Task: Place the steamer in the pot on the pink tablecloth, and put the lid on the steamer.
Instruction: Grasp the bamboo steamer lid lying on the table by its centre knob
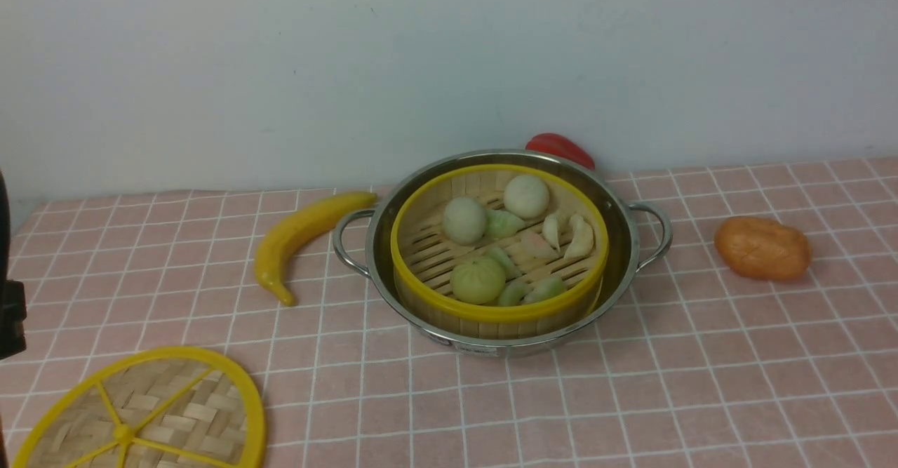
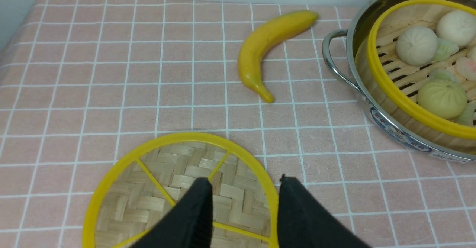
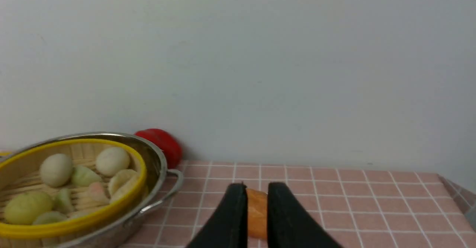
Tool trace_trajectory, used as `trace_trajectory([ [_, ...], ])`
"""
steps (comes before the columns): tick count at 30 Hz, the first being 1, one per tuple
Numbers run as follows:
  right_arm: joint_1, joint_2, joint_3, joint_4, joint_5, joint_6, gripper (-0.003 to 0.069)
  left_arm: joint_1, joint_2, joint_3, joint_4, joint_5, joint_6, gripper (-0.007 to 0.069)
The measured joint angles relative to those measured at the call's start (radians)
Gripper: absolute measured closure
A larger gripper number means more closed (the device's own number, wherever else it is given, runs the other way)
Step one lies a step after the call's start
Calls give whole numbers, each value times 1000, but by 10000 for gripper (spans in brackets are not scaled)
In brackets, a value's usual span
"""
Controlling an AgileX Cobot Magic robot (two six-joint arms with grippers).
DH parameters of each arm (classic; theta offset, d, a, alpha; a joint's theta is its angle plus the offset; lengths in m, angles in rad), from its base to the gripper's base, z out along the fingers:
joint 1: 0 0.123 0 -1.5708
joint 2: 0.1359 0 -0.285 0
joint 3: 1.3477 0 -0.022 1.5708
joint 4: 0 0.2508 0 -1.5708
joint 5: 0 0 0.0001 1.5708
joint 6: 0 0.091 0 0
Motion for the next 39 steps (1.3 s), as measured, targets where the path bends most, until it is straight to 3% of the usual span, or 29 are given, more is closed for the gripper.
trace_trajectory([
  [14,-28,-93,255,63,-53,26,517,0,0,0,0,0,0,382],
  [39,-28,-93,347,12,-137,8,456,0,0,0,0,0,0,382],
])
